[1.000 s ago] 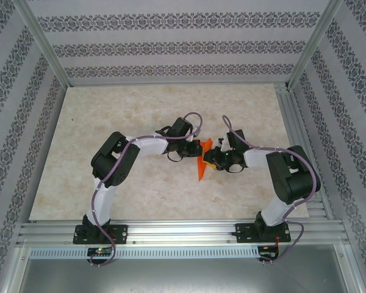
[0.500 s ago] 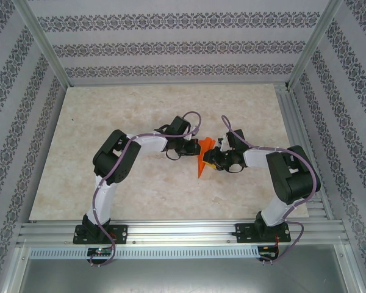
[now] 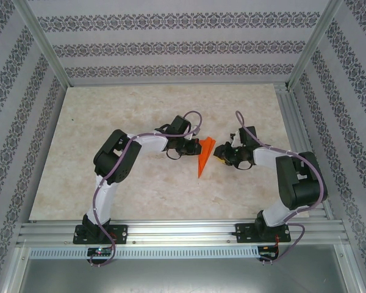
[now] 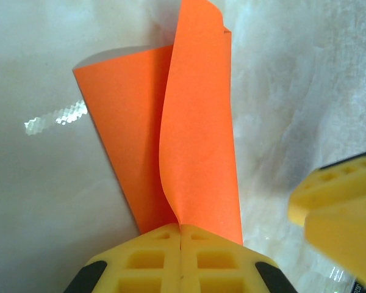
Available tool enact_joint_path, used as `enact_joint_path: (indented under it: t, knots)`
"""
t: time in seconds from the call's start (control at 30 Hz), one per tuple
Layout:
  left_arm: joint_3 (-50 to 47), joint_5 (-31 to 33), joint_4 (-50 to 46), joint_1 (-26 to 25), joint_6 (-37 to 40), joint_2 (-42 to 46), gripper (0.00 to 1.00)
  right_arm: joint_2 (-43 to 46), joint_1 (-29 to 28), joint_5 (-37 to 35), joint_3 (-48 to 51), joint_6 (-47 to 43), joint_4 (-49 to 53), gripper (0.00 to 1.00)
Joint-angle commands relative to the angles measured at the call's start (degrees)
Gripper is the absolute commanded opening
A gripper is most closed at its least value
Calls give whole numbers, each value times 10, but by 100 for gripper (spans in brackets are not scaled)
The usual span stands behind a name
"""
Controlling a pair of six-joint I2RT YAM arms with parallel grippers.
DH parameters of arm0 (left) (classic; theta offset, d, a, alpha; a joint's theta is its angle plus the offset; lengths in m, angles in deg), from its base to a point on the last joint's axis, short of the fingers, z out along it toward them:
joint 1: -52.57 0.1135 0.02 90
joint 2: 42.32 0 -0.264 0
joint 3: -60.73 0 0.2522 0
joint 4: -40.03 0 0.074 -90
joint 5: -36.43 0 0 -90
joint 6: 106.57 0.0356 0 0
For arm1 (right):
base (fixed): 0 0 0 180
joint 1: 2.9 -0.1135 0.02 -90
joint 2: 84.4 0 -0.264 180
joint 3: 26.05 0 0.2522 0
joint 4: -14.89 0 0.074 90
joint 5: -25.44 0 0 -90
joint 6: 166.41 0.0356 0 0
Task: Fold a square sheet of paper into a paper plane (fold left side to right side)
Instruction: Fold the wing for the fifth time at the center of the table.
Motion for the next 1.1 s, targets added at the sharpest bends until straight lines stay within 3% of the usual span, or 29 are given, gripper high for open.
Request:
enact_joint_path:
  t: [0.0,0.1,0.27,1.07]
  knots:
    - [16,-5,-11,5,18,-11,3,-18,11,-8,-40,-10,7,19]
    - [17,-5,-13,5,18,-11,3,-51,15,-24,-82,-8,14,11]
    - [16,-4,-14,5,17,-11,3,-110,16,-36,-132,2,12,5]
    - [48,-4,-46,5,39,-19,3,-202,6,-49,-177,-22,34,6]
